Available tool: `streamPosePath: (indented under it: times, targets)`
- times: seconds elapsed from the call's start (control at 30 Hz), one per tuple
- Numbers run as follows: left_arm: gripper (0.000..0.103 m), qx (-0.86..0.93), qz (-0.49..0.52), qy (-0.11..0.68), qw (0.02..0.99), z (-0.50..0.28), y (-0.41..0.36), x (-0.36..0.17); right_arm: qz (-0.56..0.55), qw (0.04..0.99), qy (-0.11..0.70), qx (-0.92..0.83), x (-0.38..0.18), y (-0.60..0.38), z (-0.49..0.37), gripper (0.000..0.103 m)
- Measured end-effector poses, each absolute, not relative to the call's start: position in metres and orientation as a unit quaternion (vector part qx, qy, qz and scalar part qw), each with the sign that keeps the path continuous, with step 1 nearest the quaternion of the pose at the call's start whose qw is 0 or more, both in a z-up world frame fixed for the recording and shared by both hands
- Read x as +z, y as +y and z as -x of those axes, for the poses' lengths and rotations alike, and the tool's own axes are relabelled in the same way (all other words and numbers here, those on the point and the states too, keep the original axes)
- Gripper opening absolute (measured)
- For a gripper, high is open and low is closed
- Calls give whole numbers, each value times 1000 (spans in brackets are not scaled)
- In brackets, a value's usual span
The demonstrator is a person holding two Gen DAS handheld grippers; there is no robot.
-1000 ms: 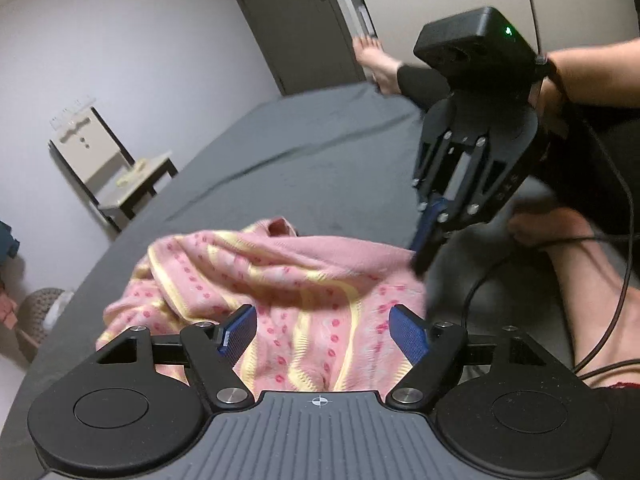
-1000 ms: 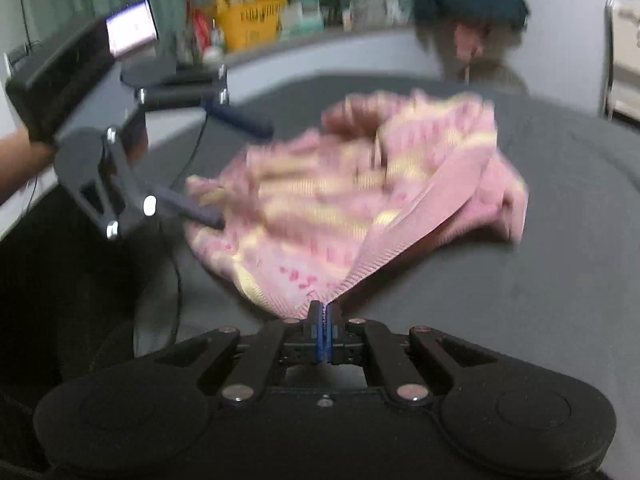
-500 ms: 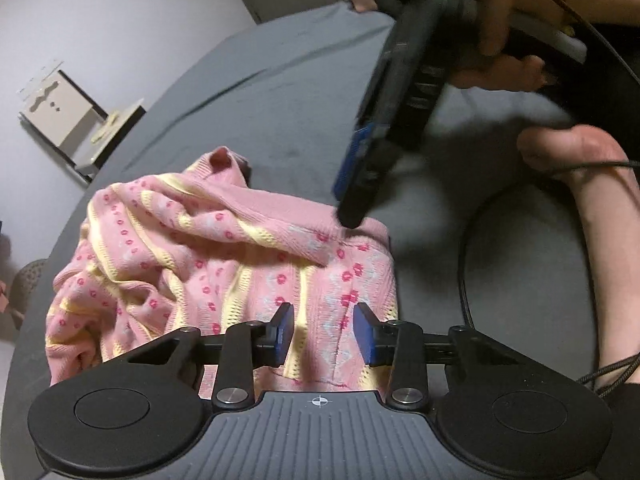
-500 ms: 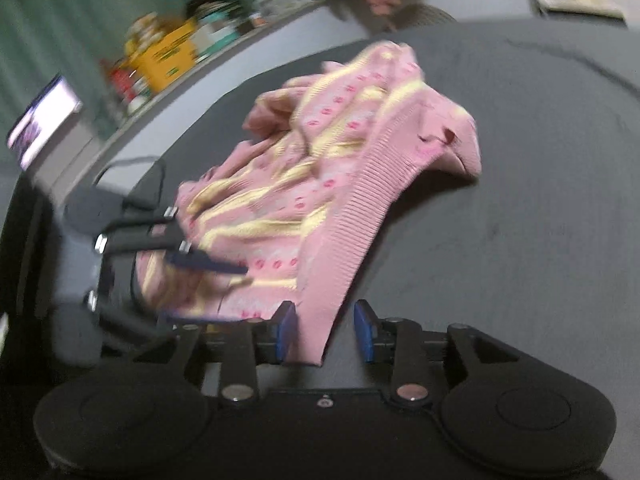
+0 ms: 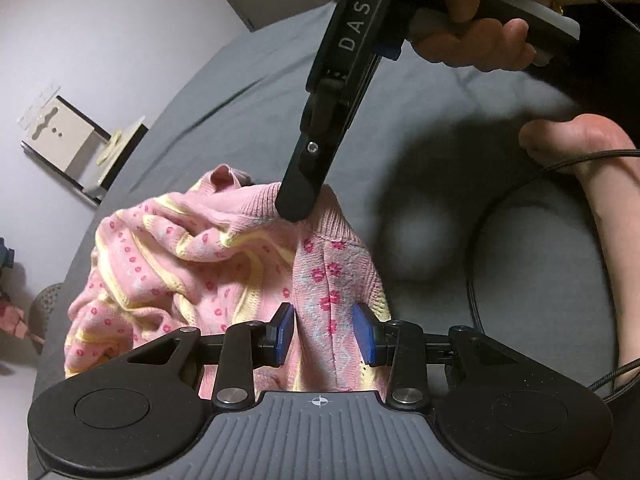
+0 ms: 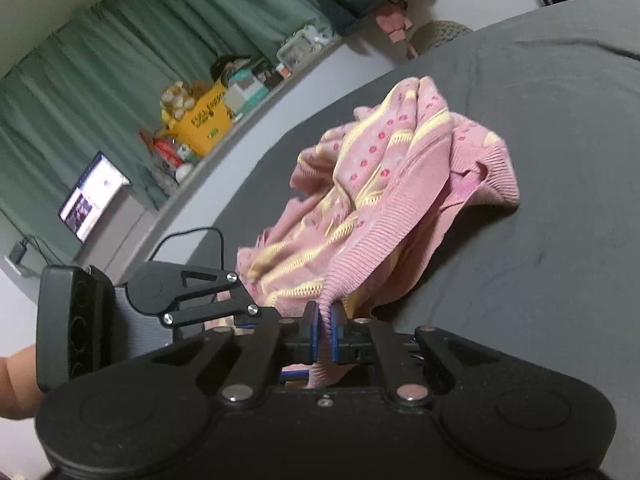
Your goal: Fold clothes
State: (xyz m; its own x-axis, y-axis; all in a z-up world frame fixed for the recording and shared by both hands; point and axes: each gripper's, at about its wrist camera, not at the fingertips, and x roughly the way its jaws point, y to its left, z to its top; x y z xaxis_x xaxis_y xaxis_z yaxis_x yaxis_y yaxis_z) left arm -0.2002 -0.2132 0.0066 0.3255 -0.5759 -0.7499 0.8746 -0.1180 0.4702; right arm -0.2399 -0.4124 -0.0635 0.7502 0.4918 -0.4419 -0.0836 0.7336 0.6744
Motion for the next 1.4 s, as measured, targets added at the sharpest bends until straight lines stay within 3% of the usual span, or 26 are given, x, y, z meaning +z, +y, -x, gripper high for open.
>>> streamPosePath:
  times: [0.1,0.2,0.4,0.43,0.47,0.5,0.63,0.7,0.73,0.77,0.8,1.2,1.37,1.4]
  targets:
    - [38,-557,-501,152,645,201,-215,5,-328,878,306,164,-62,-414,240,7]
    - [22,-555,-497,164,647,202,-218,4,-330,880,298,167,-60,-415,240,7]
    - [23,-547,-503,174,646,201,-223,2,-319,884,310,141,-60,-416,238,8]
    - [23,-546,-502,179,646,201,-223,3,-312,885,321,127,-61,-416,238,13]
    - [23,-546,-502,183,646,202,-223,4,-307,882,337,117,-65,-417,236,26]
    - [24,-545,-501,187,646,202,-224,6,-306,878,351,110,-68,-417,234,33]
    - [44,-542,-502,175,650,203,-221,6,-328,855,384,117,-86,-415,226,34]
    - [45,-547,-498,177,649,203,-222,7,-331,850,389,126,-92,-411,220,31]
    - [45,-549,-495,179,649,203,-222,7,-331,850,390,130,-94,-409,218,26]
    - [45,-552,-491,179,649,203,-223,8,-331,849,389,134,-95,-408,216,11]
    - [45,-555,-488,177,650,203,-223,9,-332,850,385,137,-95,-408,216,8]
    - [44,-558,-474,155,663,206,-216,13,-345,868,319,162,-70,-417,237,7]
    - [36,-558,-478,158,660,206,-216,10,-350,868,308,173,-68,-419,236,6]
    - [30,-558,-478,160,659,206,-217,9,-351,868,305,176,-67,-419,237,6]
